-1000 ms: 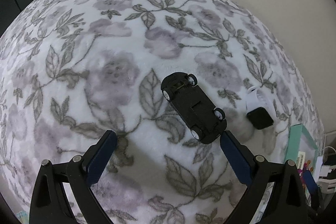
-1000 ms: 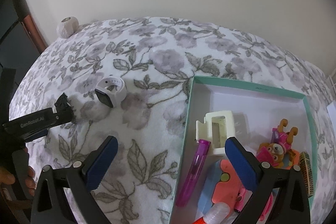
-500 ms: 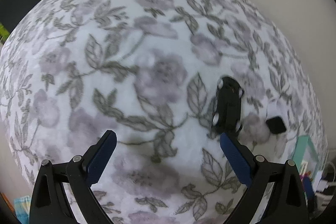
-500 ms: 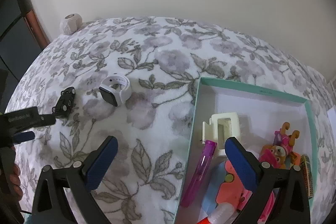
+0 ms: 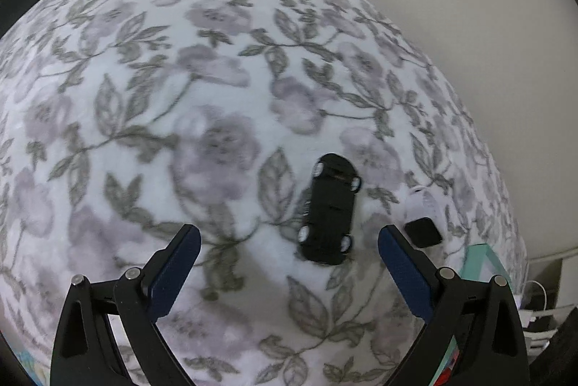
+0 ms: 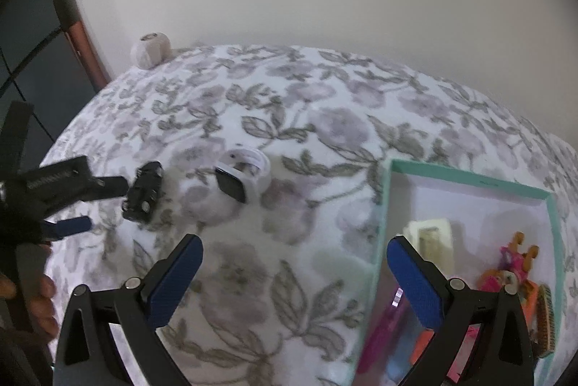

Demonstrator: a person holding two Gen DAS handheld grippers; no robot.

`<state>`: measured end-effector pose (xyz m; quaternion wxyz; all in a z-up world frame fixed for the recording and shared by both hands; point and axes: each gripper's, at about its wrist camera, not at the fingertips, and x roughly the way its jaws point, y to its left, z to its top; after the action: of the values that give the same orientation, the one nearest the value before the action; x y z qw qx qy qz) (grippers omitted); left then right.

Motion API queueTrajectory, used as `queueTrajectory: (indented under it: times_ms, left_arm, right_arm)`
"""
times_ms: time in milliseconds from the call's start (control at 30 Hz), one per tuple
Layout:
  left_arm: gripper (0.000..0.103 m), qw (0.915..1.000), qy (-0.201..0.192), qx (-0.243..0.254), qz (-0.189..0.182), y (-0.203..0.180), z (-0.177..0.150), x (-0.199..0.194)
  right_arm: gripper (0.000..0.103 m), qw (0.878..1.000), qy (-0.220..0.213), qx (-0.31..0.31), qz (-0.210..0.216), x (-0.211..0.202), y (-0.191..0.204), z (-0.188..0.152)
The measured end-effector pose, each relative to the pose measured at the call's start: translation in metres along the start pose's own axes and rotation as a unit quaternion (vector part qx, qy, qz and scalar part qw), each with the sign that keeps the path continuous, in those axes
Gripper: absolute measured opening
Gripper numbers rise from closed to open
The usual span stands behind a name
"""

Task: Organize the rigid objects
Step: 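Grasp the black toy car with the left gripper while the right grasps the white watch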

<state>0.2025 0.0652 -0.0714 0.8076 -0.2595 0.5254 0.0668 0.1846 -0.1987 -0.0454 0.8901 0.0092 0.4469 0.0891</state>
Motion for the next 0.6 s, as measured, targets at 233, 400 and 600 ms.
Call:
queueTrajectory:
  times_ms: [233,400,600]
  left_arm:
    - [0.099,0.9997,-0.005,0.017,-0.015,-0.013,0.008,0.009]
    - [0.097,0.9991,-0.002,0.038,-0.020,-0.020,0.009,0.020]
    - [0.087,0.9986,0.001,0.047,-0.026,-0.020,0.011,0.027]
  right_arm:
    - [0.103,1.000,-0.001,-0.015,0.007,0.018,0.016,0.009]
    - [0.101,0.999,0.004,-0.033,0.009,0.039,0.030,0.015]
    - [0.094,0.999,0.004,-0.053,0.003,0.061,0.044,0.022]
